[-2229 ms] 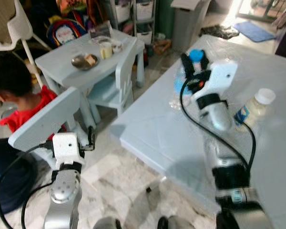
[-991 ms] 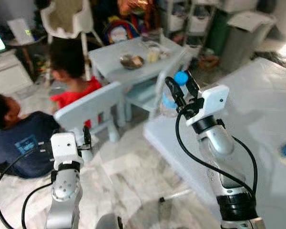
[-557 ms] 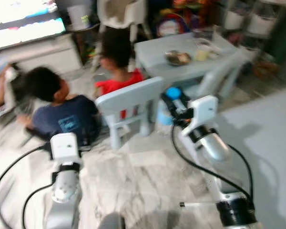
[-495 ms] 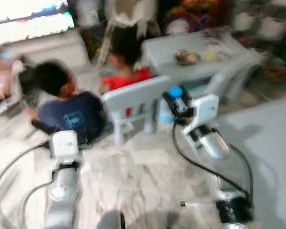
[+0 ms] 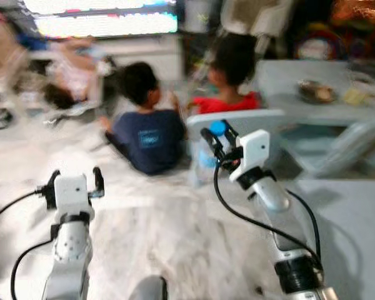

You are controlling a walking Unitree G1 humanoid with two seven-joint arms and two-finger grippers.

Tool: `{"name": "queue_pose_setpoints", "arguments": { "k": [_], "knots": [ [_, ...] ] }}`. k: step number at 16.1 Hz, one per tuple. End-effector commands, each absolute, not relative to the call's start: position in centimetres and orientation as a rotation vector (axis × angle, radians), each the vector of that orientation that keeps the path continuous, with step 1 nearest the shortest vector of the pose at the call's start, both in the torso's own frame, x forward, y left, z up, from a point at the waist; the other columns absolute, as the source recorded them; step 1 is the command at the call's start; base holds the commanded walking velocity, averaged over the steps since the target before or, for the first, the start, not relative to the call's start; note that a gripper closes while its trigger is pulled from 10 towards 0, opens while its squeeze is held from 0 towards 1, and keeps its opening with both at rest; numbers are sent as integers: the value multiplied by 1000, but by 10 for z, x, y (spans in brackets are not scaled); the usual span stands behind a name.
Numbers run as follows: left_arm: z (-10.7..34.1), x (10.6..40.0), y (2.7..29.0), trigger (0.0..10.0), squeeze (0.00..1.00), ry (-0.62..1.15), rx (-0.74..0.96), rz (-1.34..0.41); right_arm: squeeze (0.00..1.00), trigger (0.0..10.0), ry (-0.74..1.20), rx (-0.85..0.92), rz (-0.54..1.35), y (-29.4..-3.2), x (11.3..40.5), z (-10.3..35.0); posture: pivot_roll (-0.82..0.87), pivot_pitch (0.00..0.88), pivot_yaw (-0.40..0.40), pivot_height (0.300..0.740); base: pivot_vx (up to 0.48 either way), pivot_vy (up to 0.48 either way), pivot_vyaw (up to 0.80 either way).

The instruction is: Restocking fridge

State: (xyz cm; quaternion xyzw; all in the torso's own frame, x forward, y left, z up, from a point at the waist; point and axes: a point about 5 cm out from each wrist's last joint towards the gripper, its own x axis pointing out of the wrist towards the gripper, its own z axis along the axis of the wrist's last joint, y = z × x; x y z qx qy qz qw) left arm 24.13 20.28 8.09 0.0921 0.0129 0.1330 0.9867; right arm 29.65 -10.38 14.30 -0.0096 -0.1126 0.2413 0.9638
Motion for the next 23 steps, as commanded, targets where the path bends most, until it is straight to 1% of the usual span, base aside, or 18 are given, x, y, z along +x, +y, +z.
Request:
{"name": "queue_pose_setpoints", "arguments": {
  "k": [1, 5, 8, 12, 14, 20, 21, 23],
  "knots": [
    [77, 240, 198, 10000, 0, 36, 187, 257, 0, 10000, -241, -30, 466, -113, 296, 143, 13, 35, 30, 740, 0, 0, 769],
    [70, 229, 203, 10000, 0, 71, 163, 305, 0, 10000, -227, -48, 460, -120, 290, 136, -3, 42, 30, 740, 0, 0, 769],
    [62, 221, 202, 10000, 0, 97, 173, 270, 0, 10000, -209, -60, 448, -124, 285, 129, -9, 45, 31, 740, 0, 0, 765],
    [69, 229, 200, 10000, 0, 60, 169, 254, 0, 10000, -209, -61, 444, -125, 286, 128, -13, 44, 31, 740, 0, 0, 753],
    [67, 229, 199, 10000, 0, 71, 143, 253, 0, 10000, -209, -60, 447, -125, 286, 128, -13, 44, 31, 740, 0, 0, 750],
    [68, 227, 200, 10000, 0, 66, 143, 250, 0, 10000, -195, -60, 445, -126, 285, 122, -8, 44, 31, 740, 0, 0, 749],
    [69, 225, 198, 10000, 0, 56, 123, 234, 0, 10000, -189, -62, 436, -128, 283, 120, -6, 44, 33, 740, 0, 0, 750],
    [75, 222, 184, 10000, 0, 19, 88, 109, 0, 10000, -164, -66, 403, -135, 281, 114, -7, 46, 33, 740, 0, 0, 747]
  ]
}}
